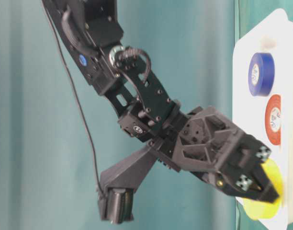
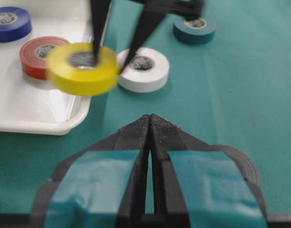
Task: Put the tape into the white case with the right arm.
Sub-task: 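Lift the yellow roll and carry it into the white tray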
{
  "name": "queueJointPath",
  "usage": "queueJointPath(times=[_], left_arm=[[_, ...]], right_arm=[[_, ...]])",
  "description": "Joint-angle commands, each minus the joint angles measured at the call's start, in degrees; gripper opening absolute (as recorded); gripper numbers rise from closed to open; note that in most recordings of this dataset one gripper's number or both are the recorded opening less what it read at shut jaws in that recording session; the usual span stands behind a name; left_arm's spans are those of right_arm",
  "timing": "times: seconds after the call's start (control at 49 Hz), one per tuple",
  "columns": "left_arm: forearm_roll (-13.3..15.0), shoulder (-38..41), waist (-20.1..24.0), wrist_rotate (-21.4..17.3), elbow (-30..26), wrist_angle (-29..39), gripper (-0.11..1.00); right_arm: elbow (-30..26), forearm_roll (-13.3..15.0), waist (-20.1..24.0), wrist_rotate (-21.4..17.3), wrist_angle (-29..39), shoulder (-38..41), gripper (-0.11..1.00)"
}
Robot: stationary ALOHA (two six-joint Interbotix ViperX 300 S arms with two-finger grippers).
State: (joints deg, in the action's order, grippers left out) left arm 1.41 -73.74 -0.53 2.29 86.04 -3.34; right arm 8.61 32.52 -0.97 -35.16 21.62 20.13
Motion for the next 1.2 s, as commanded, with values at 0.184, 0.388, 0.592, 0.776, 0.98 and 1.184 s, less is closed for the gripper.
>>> queueJointPath(times=[0.184,0.388,0.592,0.776,0.98,1.184], left_arm=[[0.09,0.44,0.18,0.00,-0.62,-0.26,0.00],[0.09,0.44,0.18,0.00,-0.62,-0.26,0.00],[0.09,0.44,0.18,0.00,-0.62,-0.26,0.00],[0.09,0.35,0.18,0.00,-0.62,-0.26,0.00],[0.09,-0.97,0.18,0.00,-0.26,-0.26,0.00],[0.09,-2.37,0.18,0.09,0.18,1.32,0.00]], right_arm=[[-0.26,0.35,-3.69,0.79,-0.97,-2.64,0.01],[-0.18,1.58,-4.39,1.23,-1.76,-1.05,0.01],[0.00,1.58,-4.75,1.05,-1.85,-0.26,0.18],[0.35,1.58,-4.75,0.97,-2.02,-0.26,0.69],[0.44,1.58,-4.75,0.97,-3.43,-0.44,0.66],[3.16,1.58,-4.66,0.62,-3.43,-3.87,0.66]])
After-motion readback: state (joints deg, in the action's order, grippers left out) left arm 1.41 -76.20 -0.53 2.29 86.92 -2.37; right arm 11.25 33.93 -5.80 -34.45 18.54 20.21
